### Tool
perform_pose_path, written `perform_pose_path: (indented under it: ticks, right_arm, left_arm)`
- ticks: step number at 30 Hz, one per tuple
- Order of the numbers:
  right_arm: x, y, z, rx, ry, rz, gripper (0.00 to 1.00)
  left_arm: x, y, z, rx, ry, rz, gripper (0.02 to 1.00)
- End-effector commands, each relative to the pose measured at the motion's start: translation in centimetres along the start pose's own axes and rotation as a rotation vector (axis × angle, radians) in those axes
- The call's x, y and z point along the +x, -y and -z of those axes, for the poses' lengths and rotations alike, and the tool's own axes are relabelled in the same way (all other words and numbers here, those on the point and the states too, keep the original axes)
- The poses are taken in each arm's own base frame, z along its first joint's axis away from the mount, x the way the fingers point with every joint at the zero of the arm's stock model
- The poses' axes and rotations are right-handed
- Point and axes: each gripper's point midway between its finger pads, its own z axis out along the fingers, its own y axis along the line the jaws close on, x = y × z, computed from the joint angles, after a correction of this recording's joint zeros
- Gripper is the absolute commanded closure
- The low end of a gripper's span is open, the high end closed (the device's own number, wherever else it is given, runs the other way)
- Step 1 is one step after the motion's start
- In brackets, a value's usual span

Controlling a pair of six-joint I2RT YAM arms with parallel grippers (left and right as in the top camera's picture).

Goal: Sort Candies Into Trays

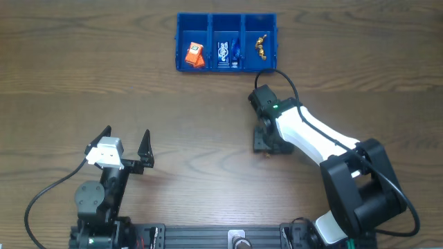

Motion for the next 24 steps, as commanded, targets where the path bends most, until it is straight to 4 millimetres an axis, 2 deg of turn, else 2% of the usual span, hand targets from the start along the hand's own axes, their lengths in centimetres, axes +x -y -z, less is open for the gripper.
perform_pose_path:
  ticks: [1, 7, 19, 22, 24]
  right_arm:
    - [0.6, 0.2, -0.4, 0.006, -0.012, -0.018, 0.489]
    - [0.6, -0.1, -0.5, -0.01, -0.013, -0.019, 0.663]
    - [0.0, -0.9, -0.5, -0.042, 0.015, -0.018, 0.836]
    - [-0.5, -1.6, 0.5, -0.067, 0.037, -0.01, 0.86]
    - [-1.3, -2.0, 2.3, -0.076, 0.06, -0.006, 0.871]
  left_arm:
    - [1.6, 0.0, -0.1, 0.01, -0.047, 0.003, 0.023]
    - [1.6, 0.0, -0.1, 0.01, -0.047, 0.003, 0.02]
    - [1.6, 0.0, -0.1, 0.01, -0.047, 0.003, 0.02]
    - [1.6, 0.0, -0.1, 0.01, -0.047, 0.003, 0.02]
    - [1.6, 0.0, -0.1, 0.01, -0.047, 0.003, 0.02]
